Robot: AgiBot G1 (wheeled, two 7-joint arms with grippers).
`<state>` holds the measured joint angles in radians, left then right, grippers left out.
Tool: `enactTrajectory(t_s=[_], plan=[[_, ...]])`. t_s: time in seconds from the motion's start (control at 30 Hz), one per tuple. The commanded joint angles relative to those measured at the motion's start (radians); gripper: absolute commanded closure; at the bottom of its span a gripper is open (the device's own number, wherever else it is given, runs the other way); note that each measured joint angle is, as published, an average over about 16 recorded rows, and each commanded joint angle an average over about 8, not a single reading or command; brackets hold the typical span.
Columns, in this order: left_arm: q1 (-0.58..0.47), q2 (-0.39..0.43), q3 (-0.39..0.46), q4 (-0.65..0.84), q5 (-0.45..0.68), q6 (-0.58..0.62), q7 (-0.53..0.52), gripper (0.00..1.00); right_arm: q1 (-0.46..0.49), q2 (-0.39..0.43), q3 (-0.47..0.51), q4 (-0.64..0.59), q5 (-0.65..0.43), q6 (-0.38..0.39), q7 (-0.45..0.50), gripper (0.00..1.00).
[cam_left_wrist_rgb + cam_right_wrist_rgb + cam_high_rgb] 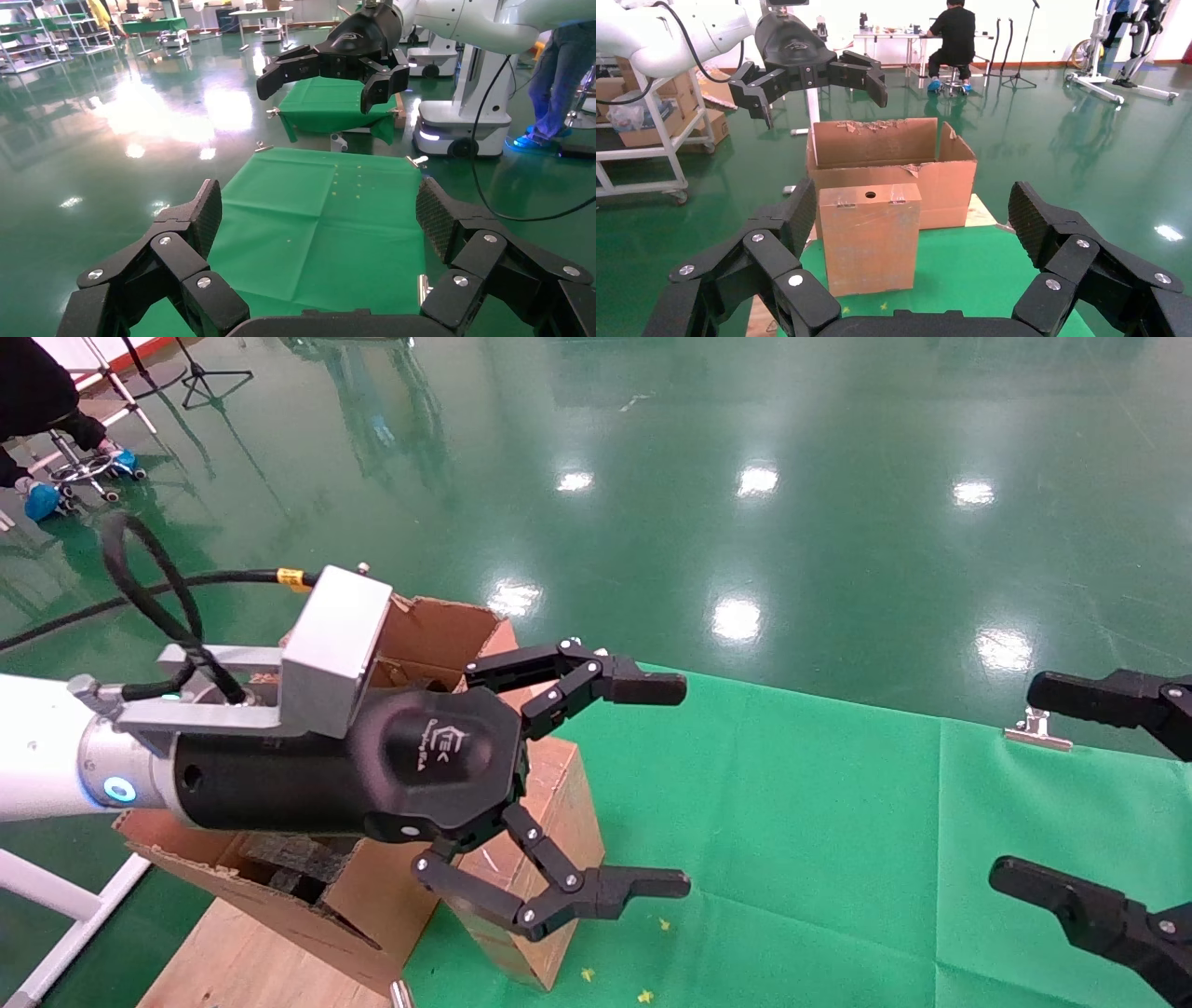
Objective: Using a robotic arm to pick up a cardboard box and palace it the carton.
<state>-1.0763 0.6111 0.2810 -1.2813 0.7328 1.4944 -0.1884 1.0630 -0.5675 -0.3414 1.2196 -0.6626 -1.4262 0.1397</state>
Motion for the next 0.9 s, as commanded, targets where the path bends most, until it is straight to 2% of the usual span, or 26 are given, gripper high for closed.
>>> enactTrajectory(t_s=[0.03, 0.3, 0.33, 0.37, 0.57, 0.6, 0.63, 0.9], plan=[[0.000, 0.000, 0.000, 0.000, 0.000, 0.000, 0.000, 0.00, 0.000, 0.000, 0.000, 0.000, 0.000, 0.000, 0.000, 0.00], [0.000, 0.000, 0.000, 0.000, 0.000, 0.000, 0.000, 0.00, 0.000, 0.000, 0.000, 0.000, 0.000, 0.000, 0.000, 0.00], [0.000, 0.000, 0.000, 0.000, 0.000, 0.000, 0.000, 0.00, 0.000, 0.000, 0.000, 0.000, 0.000, 0.000, 0.000, 0.05], [0.000, -0.001, 0.000, -0.001, 0.001, 0.000, 0.000, 0.00, 0.000, 0.000, 0.000, 0.000, 0.000, 0.000, 0.000, 0.14], [-0.018, -0.021, 0.011, -0.013, 0.054, -0.005, 0.001, 0.00, 0.000, 0.000, 0.000, 0.000, 0.000, 0.000, 0.000, 0.89], [-0.027, -0.027, 0.017, -0.018, 0.076, -0.007, -0.001, 0.00, 0.000, 0.000, 0.000, 0.000, 0.000, 0.000, 0.000, 0.97], [-0.039, -0.033, 0.023, -0.021, 0.100, -0.009, -0.006, 0.00, 0.000, 0.000, 0.000, 0.000, 0.000, 0.000, 0.000, 1.00], [-0.124, -0.062, 0.076, -0.029, 0.262, -0.027, -0.065, 0.00, 0.000, 0.000, 0.000, 0.000, 0.000, 0.000, 0.000, 1.00]])
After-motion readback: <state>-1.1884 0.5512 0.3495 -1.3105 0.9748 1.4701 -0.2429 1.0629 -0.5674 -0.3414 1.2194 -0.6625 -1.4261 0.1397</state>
